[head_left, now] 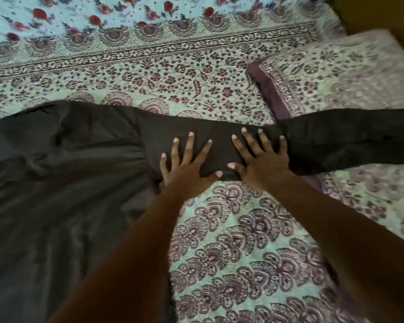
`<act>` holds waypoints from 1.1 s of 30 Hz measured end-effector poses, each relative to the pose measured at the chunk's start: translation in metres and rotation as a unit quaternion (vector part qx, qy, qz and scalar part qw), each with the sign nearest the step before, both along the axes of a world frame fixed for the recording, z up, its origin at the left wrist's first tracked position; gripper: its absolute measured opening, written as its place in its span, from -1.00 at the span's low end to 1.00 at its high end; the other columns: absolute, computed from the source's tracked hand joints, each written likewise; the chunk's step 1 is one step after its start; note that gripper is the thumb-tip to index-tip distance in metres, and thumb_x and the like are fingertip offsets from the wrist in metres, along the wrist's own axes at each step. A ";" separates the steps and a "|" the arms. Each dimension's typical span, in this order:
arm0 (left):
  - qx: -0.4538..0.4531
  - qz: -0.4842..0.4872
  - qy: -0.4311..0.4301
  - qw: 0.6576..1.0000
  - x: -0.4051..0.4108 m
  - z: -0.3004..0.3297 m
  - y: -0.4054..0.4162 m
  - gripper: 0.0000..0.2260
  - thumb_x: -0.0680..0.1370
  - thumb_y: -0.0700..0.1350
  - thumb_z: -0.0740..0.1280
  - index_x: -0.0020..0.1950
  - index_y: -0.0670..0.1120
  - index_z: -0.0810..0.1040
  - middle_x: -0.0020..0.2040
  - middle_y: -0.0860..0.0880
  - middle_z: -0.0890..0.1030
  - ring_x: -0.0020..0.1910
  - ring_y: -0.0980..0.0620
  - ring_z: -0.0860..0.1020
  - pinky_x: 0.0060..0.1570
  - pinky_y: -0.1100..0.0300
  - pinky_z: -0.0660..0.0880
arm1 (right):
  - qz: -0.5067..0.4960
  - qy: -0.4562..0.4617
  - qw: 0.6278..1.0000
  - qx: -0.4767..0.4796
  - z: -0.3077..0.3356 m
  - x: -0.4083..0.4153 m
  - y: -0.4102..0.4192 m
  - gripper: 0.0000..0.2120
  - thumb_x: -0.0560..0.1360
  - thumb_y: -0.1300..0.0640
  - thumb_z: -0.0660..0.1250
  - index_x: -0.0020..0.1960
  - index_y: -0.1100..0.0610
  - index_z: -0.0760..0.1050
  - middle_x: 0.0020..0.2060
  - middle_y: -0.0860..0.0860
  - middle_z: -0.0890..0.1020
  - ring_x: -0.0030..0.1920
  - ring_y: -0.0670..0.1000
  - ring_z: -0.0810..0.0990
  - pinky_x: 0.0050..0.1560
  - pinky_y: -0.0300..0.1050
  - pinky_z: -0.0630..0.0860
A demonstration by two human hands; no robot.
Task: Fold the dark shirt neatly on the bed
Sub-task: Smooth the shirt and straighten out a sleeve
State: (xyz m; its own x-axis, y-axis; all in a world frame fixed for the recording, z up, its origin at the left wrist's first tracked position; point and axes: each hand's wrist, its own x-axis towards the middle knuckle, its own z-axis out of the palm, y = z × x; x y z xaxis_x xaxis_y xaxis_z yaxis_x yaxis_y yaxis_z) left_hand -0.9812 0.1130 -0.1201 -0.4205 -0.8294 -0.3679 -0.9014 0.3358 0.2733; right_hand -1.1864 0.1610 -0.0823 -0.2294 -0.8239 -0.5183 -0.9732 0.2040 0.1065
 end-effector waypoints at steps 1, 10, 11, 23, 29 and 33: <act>-0.004 0.002 -0.002 1.000 -0.001 0.000 0.001 -0.24 0.46 0.60 0.06 0.55 0.51 -0.25 0.66 0.21 -0.34 0.67 -0.11 -0.30 0.56 -0.31 -0.16 | 0.016 0.016 1.000 0.009 0.003 -0.010 0.003 -0.27 0.58 -0.49 -0.19 0.61 -0.27 -0.41 0.62 -0.19 -0.39 0.65 0.08 -0.35 0.54 0.42 -0.33; 0.032 0.022 -0.031 0.999 -0.007 0.008 -0.003 -0.21 0.39 0.64 0.07 0.48 0.58 -0.30 0.62 0.27 -0.42 0.66 -0.07 -0.33 0.58 -0.28 -0.16 | 0.108 0.156 0.982 -0.004 0.032 -0.079 0.028 -0.20 0.65 -0.37 -0.09 0.69 0.08 -0.21 0.68 0.03 -0.23 0.67 -0.01 -0.27 0.60 0.24 -0.36; 0.034 0.023 -0.036 0.998 -0.008 0.009 -0.003 -0.21 0.39 0.64 0.07 0.47 0.59 -0.31 0.62 0.27 -0.42 0.66 -0.07 -0.33 0.58 -0.28 -0.15 | 0.112 0.151 0.982 -0.033 0.035 -0.085 0.033 -0.21 0.65 -0.37 -0.07 0.69 0.06 -0.18 0.68 0.03 -0.23 0.67 0.00 -0.26 0.60 0.27 -0.32; 0.062 0.025 -0.038 0.997 -0.008 0.011 -0.007 -0.21 0.39 0.63 0.08 0.48 0.59 -0.29 0.58 0.30 -0.48 0.65 -0.06 -0.37 0.57 -0.28 -0.18 | -0.005 0.108 0.960 -0.259 0.078 -0.121 0.087 -0.07 0.58 -0.50 -0.08 0.69 0.14 -0.02 0.68 0.19 0.05 0.67 0.25 -0.05 0.60 0.39 -0.14; 0.056 0.036 -0.033 0.997 -0.008 0.010 -0.006 -0.23 0.41 0.61 0.12 0.47 0.60 -0.27 0.60 0.29 -0.44 0.65 -0.06 -0.35 0.57 -0.27 -0.19 | -0.032 0.116 0.967 -0.224 0.064 -0.115 0.089 -0.15 0.58 -0.50 -0.16 0.70 -0.01 -0.01 0.70 0.03 -0.08 0.69 0.13 -0.10 0.59 0.42 -0.16; 0.058 0.032 -0.021 0.998 -0.007 0.009 -0.006 -0.23 0.42 0.60 0.14 0.47 0.60 -0.27 0.60 0.29 -0.45 0.65 -0.05 -0.37 0.57 -0.27 -0.20 | -0.117 0.110 0.948 -0.274 0.069 -0.106 0.090 -0.18 0.61 -0.47 -0.08 0.69 0.03 0.07 0.69 0.10 0.05 0.67 0.26 -0.04 0.60 0.38 -0.15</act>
State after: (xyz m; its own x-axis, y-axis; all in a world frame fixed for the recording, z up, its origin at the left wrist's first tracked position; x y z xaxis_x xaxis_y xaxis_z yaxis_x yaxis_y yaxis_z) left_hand -0.9884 0.1072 -0.1108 -0.3502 -0.8049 -0.4790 -0.9316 0.2461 0.2676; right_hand -1.2928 0.2507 -0.0134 -0.4928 -0.8684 0.0546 -0.8605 0.4957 0.1174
